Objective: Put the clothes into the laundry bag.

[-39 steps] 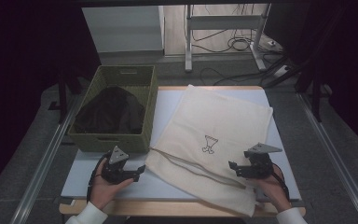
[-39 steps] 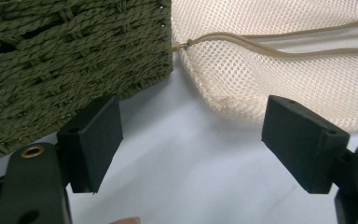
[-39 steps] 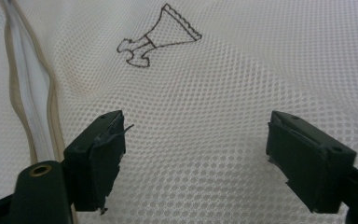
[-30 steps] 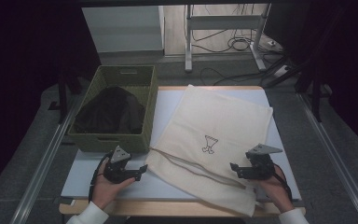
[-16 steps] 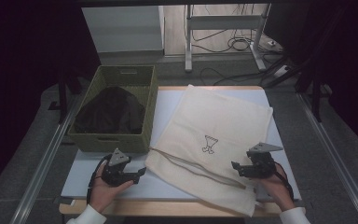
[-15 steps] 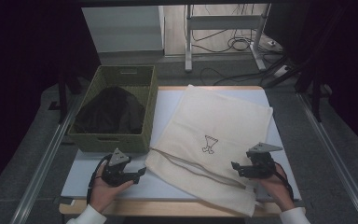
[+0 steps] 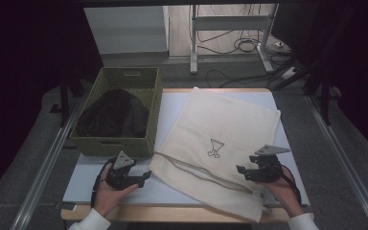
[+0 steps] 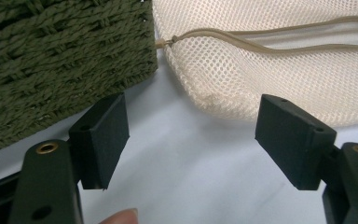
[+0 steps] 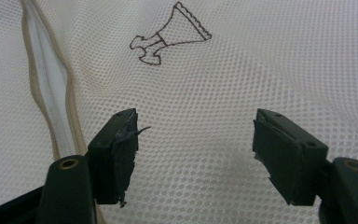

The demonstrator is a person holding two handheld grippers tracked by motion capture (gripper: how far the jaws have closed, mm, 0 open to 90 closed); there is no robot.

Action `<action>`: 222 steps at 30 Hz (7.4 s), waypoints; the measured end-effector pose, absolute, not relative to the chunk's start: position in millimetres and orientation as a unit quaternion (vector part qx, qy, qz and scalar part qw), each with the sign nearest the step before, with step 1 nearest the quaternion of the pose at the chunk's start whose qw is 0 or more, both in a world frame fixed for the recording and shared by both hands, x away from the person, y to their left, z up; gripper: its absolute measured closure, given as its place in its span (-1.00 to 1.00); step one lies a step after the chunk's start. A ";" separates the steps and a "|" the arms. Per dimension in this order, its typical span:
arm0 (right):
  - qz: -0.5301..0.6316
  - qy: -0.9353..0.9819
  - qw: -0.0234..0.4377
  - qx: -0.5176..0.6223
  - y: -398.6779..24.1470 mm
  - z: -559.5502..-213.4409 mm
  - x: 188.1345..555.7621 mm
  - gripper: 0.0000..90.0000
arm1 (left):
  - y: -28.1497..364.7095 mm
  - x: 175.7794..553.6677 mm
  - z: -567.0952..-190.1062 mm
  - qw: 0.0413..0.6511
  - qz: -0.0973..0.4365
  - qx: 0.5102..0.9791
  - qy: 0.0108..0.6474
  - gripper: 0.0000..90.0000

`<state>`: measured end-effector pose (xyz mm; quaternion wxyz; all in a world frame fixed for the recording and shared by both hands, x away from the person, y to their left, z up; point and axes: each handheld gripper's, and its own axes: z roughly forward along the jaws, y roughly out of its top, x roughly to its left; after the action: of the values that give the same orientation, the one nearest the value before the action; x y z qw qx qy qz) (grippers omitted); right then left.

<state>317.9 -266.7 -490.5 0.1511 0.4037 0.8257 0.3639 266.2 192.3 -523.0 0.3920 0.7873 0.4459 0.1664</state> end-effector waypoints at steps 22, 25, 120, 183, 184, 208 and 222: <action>0.344 0.865 0.148 0.335 -214.7 -462.0 325.9 -0.12 | 196.9 264.1 -523.4 0.400 0.166 0.779 0.453 -0.42; 0.339 0.871 0.139 0.327 -201.5 -462.1 329.1 -0.12 | 195.0 263.6 -523.1 0.400 0.166 0.781 0.449 -0.42; 0.337 0.897 0.056 0.282 -154.4 -411.7 392.7 0.92 | 193.0 259.0 -527.4 0.396 0.187 0.781 0.445 -0.44; 0.382 0.877 0.073 0.281 -171.6 -390.3 395.3 0.92 | 201.2 285.3 -409.2 0.430 0.212 0.750 0.456 -0.45; 0.382 0.877 0.073 0.280 -171.6 -390.2 394.9 0.92 | 200.8 287.8 -408.2 0.429 0.212 0.749 0.457 -0.46; 0.387 0.875 0.075 0.280 -172.7 -390.5 395.8 0.92 | 205.8 338.7 -399.7 0.404 0.216 0.744 0.486 -0.41; 0.382 0.878 0.076 0.277 -169.3 -392.6 394.8 0.92 | 220.8 364.1 -397.8 0.398 0.207 0.729 0.517 -0.43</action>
<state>394.8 -169.3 -392.6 0.0757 0.2766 0.8784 0.3824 364.1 220.8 -397.8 0.3978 0.7294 0.5165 0.2074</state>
